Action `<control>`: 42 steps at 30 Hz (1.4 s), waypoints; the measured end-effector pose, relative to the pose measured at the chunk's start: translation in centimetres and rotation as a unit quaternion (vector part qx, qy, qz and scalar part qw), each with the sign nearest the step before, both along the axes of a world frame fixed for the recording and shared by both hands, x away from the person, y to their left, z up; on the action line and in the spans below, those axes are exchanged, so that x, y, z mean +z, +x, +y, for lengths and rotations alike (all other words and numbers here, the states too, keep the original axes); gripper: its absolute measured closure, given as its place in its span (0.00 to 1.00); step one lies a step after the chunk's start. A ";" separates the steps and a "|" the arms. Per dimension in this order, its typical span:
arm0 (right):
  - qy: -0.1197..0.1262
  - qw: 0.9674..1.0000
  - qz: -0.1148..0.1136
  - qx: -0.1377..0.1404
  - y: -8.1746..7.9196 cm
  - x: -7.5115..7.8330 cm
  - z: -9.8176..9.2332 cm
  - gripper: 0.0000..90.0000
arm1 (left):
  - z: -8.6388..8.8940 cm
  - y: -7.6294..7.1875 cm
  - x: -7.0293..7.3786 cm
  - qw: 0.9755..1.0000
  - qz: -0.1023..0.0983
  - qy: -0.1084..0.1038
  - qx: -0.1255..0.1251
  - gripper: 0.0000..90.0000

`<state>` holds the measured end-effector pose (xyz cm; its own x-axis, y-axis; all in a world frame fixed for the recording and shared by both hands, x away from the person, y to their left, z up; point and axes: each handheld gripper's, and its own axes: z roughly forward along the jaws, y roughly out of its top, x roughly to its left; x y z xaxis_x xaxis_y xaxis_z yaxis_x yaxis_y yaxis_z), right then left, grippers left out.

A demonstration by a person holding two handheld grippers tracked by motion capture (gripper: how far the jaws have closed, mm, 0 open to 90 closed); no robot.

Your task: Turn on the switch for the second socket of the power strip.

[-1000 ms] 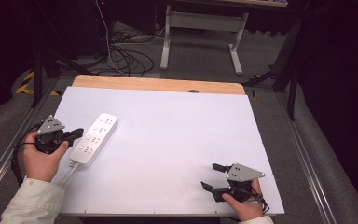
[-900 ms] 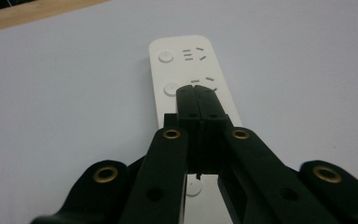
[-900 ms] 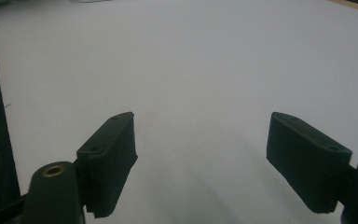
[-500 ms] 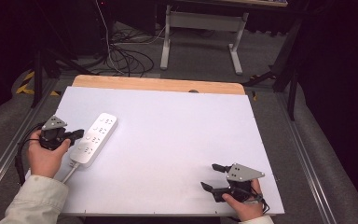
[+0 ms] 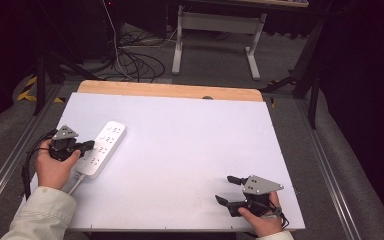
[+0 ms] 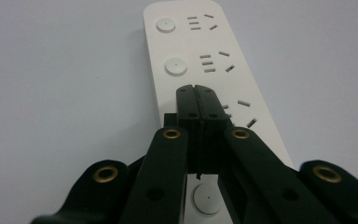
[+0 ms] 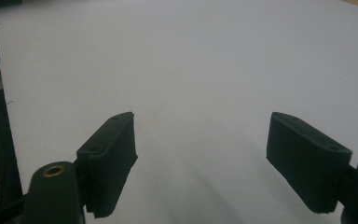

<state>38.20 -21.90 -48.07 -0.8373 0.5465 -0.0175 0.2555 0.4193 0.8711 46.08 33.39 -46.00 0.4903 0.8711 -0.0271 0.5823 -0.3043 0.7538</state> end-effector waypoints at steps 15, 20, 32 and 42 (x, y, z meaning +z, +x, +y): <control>0.001 1.000 0.000 0.001 0.0 0.0 0.0 0.27 | -0.2 0.1 -0.4 1.000 0.002 -0.001 0.002 1.00; 0.001 1.000 0.000 0.002 0.0 0.0 0.0 0.27 | -0.2 0.1 -0.4 1.000 0.002 0.003 -0.005 1.00; 0.000 1.000 0.000 0.004 -0.1 0.0 0.0 0.27 | -0.2 0.1 -0.6 1.000 -0.009 0.013 -0.004 1.00; -0.001 1.000 -0.001 0.004 -0.1 0.0 0.1 0.28 | -0.3 0.1 -0.7 1.000 -0.008 0.013 -0.002 1.00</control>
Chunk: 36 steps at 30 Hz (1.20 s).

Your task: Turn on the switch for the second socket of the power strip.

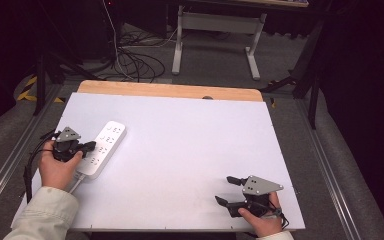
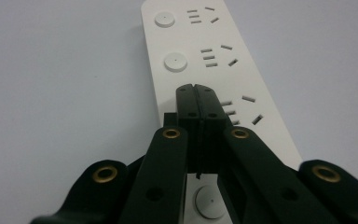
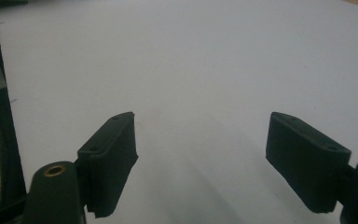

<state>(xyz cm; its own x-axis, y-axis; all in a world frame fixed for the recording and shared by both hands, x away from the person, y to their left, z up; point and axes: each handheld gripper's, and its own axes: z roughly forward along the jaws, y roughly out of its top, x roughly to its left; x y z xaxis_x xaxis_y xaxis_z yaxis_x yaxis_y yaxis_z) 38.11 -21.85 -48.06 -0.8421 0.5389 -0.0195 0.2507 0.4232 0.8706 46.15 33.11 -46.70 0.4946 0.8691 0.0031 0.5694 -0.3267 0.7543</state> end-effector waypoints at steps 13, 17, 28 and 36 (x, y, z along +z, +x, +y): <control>0.000 1.000 -0.001 0.001 0.0 0.0 0.0 0.28 | -0.2 -0.1 -0.2 1.000 -0.005 0.005 0.005 1.00; 0.000 1.000 -0.001 0.002 0.0 0.0 0.0 0.28 | -0.3 -0.1 -0.2 1.000 -0.005 0.007 0.006 1.00; 0.000 1.000 0.000 0.002 -0.1 0.0 0.0 0.28 | -0.3 -0.1 -0.2 1.000 -0.004 0.011 0.006 1.00; 0.001 1.000 0.000 -0.001 -0.1 0.0 -0.1 0.28 | -0.5 -0.1 -0.1 1.000 -0.002 0.018 0.006 1.00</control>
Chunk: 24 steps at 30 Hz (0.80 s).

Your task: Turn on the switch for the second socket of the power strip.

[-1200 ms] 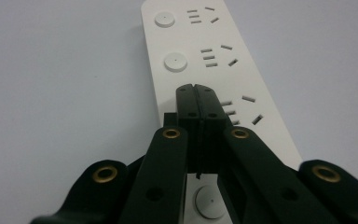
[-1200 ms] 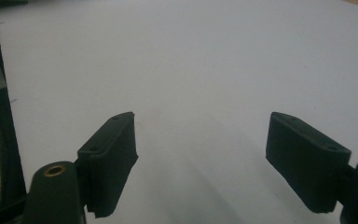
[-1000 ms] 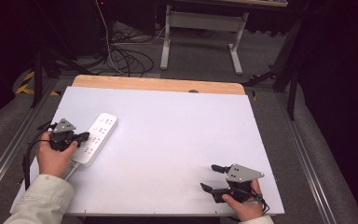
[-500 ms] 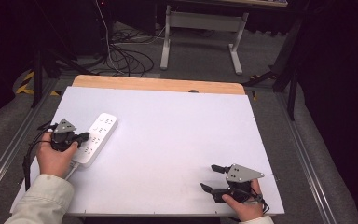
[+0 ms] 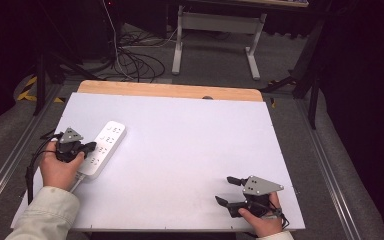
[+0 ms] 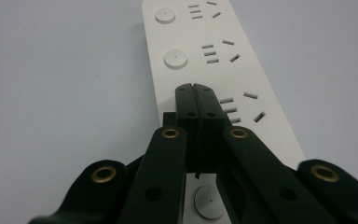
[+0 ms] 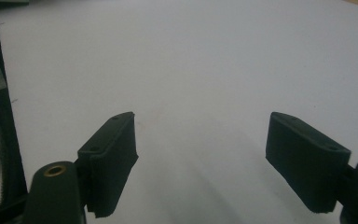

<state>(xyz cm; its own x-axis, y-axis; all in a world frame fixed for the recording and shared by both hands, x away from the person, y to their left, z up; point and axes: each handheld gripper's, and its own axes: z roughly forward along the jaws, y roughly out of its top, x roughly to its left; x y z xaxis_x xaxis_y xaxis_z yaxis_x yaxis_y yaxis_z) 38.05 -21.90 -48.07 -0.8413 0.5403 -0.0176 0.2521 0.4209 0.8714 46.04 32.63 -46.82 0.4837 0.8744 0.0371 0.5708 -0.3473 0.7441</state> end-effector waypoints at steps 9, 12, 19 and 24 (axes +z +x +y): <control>0.000 1.000 0.000 0.000 0.0 0.0 0.0 0.28 | 0.0 0.2 0.0 1.000 0.005 0.003 0.000 1.00; 0.001 1.000 0.000 0.000 0.0 0.0 0.0 0.28 | 0.0 0.2 0.0 1.000 0.005 0.003 -0.001 1.00; 0.002 1.000 0.001 -0.001 0.1 0.0 -0.1 0.28 | -0.2 -0.1 0.2 1.000 -0.013 0.000 -0.001 1.00; -0.001 1.000 0.001 -0.002 0.1 0.0 -0.1 0.28 | -0.6 -0.5 1.2 0.999 -0.033 -0.004 -0.005 1.00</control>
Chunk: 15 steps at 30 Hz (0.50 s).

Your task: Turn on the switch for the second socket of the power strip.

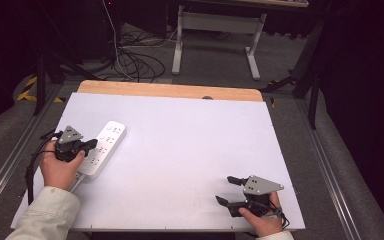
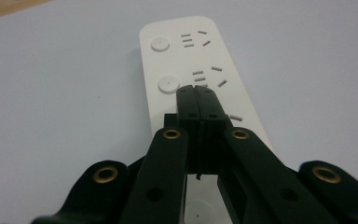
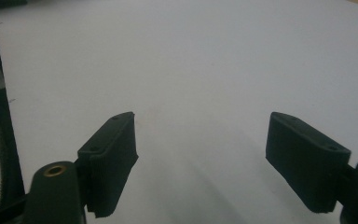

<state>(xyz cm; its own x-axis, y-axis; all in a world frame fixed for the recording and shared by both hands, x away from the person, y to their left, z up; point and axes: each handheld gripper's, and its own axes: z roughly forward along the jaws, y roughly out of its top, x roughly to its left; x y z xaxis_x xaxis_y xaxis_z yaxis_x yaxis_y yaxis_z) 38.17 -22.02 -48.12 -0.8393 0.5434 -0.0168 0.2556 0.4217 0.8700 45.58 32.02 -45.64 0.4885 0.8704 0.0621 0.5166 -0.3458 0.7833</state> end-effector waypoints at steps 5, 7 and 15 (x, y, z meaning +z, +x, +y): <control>0.000 1.000 0.000 0.000 0.0 0.0 0.0 0.28 | -0.1 -0.6 0.7 1.000 0.005 -0.006 -0.002 1.00; 0.001 1.000 0.000 0.000 0.0 0.0 0.0 0.28 | -0.2 -0.8 1.0 1.000 0.004 -0.006 -0.002 1.00; -0.001 1.000 -0.001 0.000 0.0 0.0 0.0 0.28 | -0.1 -1.5 2.1 1.000 -0.004 -0.011 -0.004 0.99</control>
